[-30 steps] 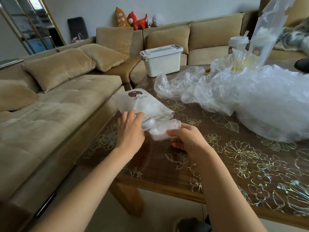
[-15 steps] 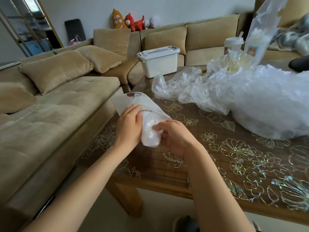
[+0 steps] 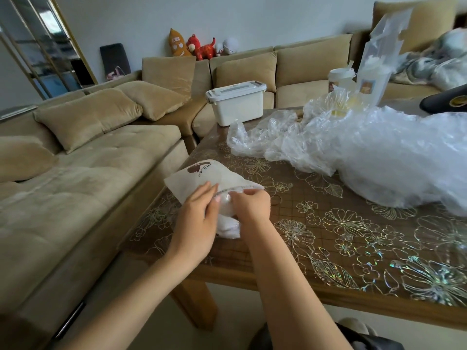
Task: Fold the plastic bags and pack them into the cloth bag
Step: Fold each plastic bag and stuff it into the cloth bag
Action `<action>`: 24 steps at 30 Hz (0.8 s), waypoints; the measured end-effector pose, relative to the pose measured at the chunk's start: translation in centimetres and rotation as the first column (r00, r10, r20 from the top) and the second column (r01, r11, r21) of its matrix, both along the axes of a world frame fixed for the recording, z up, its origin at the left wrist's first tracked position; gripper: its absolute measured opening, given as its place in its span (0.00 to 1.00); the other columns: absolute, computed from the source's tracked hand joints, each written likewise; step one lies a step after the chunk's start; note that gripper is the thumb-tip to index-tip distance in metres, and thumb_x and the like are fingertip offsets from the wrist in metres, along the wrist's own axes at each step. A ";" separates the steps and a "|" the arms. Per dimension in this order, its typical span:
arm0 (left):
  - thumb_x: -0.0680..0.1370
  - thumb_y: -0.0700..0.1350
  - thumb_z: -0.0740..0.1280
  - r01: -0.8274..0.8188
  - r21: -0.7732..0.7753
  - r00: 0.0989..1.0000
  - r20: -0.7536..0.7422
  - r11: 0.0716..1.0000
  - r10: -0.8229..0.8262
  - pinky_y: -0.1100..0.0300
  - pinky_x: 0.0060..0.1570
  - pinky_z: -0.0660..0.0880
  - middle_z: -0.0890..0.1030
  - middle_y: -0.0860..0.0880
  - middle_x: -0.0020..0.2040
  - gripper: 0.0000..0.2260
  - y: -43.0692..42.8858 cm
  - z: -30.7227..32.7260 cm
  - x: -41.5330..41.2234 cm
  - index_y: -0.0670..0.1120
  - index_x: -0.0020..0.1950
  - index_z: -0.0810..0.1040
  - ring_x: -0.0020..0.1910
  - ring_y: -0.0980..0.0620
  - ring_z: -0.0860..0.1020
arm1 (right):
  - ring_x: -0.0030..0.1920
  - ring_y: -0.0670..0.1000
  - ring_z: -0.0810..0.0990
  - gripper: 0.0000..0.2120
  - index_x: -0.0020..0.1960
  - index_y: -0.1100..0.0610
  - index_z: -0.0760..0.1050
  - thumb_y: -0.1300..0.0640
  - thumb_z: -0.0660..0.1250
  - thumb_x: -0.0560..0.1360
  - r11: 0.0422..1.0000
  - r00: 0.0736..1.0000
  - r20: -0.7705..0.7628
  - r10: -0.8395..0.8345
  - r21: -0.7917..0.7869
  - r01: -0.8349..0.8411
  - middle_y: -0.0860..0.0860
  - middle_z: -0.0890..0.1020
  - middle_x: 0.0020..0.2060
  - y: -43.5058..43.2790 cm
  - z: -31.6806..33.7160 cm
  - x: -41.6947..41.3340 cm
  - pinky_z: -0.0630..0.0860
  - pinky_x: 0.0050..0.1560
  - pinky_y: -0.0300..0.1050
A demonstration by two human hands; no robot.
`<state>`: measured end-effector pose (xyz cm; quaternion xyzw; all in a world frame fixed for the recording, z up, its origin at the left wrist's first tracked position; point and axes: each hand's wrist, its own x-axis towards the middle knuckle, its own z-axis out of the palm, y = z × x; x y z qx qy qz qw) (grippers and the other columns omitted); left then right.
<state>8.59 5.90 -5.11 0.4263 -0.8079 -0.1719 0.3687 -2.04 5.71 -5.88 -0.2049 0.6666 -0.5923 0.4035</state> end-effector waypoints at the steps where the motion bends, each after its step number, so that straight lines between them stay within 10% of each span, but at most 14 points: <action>1: 0.81 0.40 0.58 -0.001 -0.008 1.000 0.023 1.000 0.001 0.68 0.68 0.55 0.68 0.46 0.71 0.17 0.4 -0.5 0.1 0.41 0.70 0.69 0.70 0.58 0.62 | 0.48 0.54 0.78 0.14 0.58 0.65 0.73 0.66 0.65 0.73 0.996 0.994 0.063 -0.087 0.000 0.087 0.59 0.79 0.54 -0.1 0.1 0.2 0.73 0.37 0.32; 5: 0.82 0.41 0.55 -0.015 -0.130 0.986 0.164 0.991 0.036 0.59 0.72 0.53 0.67 0.46 0.72 0.17 1.9 -1.9 0.2 0.40 0.69 0.70 0.73 0.50 0.62 | 0.58 0.57 0.77 0.15 0.63 0.66 0.68 0.66 0.60 0.77 0.965 0.956 -0.163 -0.243 0.063 0.255 0.60 0.76 0.60 0.5 -1.3 1.1 0.75 0.55 0.44; 10: 0.79 0.45 0.51 0.113 -0.233 0.943 0.333 0.966 -0.030 0.47 0.70 0.57 0.68 0.41 0.71 0.23 0.9 -2.9 0.4 0.39 0.71 0.67 0.72 0.43 0.64 | 0.67 0.55 0.70 0.19 0.70 0.63 0.65 0.58 0.58 0.80 0.992 0.988 0.091 -0.122 0.025 0.120 0.57 0.71 0.68 0.7 -0.5 0.8 0.63 0.63 0.39; 12: 0.79 0.48 0.49 0.164 -0.135 0.920 0.379 0.977 -0.102 0.51 0.73 0.53 0.61 0.42 0.75 0.25 0.2 -3.6 0.1 0.41 0.74 0.61 0.75 0.45 0.57 | 0.68 0.53 0.69 0.20 0.70 0.60 0.67 0.53 0.57 0.81 0.979 0.988 -0.092 0.125 0.175 -0.107 0.55 0.71 0.69 0.6 -0.4 -0.2 0.67 0.62 0.40; 15: 0.76 0.60 0.38 0.152 0.004 0.824 0.552 0.988 -0.129 0.56 0.74 0.44 0.44 0.49 0.77 0.31 -0.9 -5.7 -0.2 0.48 0.77 0.46 0.76 0.52 0.41 | 0.47 0.52 0.78 0.18 0.70 0.64 0.64 0.64 0.55 0.80 0.993 0.918 0.379 0.112 -0.007 -0.118 0.62 0.74 0.62 1.0 0.9 -2.8 0.76 0.35 0.35; 19: 0.64 0.73 0.24 0.137 0.061 0.775 0.615 0.989 -0.146 0.54 0.73 0.38 0.33 0.55 0.74 0.40 -2.0 -6.7 0.2 0.56 0.72 0.33 0.71 0.57 0.31 | 0.32 0.50 0.71 0.13 0.60 0.66 0.71 0.69 0.54 0.78 0.993 0.955 0.274 0.116 -0.025 -0.114 0.57 0.75 0.36 2.3 1.7 -5.2 0.71 0.29 0.40; 24: 0.80 0.62 0.45 0.091 0.101 0.721 0.679 0.991 -0.136 0.57 0.71 0.38 0.38 0.52 0.76 0.30 -3.8 -5.2 -0.6 0.50 0.77 0.41 0.72 0.59 0.36 | 0.33 0.55 0.74 0.11 0.35 0.60 0.75 0.67 0.59 0.73 0.992 0.992 -0.045 -0.121 0.032 0.123 0.58 0.78 0.34 3.6 0.9 -8.8 0.72 0.37 0.48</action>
